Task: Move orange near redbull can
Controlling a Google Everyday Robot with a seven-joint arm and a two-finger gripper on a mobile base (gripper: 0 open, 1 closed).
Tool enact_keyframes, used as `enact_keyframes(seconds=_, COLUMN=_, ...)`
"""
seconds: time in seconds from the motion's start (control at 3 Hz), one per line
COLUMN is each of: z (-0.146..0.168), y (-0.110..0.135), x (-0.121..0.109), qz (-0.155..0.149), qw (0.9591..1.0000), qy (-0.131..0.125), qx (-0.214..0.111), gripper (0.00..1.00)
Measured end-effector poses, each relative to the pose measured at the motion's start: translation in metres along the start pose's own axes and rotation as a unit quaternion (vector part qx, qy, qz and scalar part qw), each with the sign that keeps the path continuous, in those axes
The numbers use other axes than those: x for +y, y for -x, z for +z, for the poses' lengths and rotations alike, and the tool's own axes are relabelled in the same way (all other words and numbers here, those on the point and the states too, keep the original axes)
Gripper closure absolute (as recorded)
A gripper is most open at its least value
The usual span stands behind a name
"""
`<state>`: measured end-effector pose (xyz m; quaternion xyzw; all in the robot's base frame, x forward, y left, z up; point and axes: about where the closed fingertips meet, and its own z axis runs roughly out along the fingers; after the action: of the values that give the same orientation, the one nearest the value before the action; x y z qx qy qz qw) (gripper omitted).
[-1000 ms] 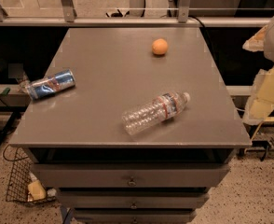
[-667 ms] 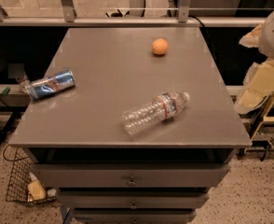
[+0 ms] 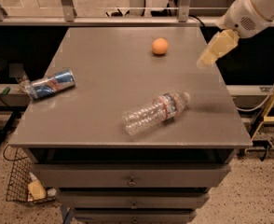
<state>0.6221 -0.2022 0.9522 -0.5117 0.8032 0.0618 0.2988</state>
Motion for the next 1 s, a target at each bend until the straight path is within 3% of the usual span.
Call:
enact_keyframes(seconds=0.33, z=0.025, y=0.03, x=-0.065, qz=0.047, qw=0.9967, qy=-0.061, qx=-0.025, gripper=0.0)
enact_keyframes(seconds=0.67, z=0.024, y=0.035, x=-0.068, qz=0.051, qw=0.9961, qy=-0.065, qx=-0.031, gripper=0.0)
enact_keyframes(seconds=1.0, z=0.043, y=0.04, x=-0.072, qz=0.062, qw=0.9956, qy=-0.055, qx=-0.043, gripper=0.0)
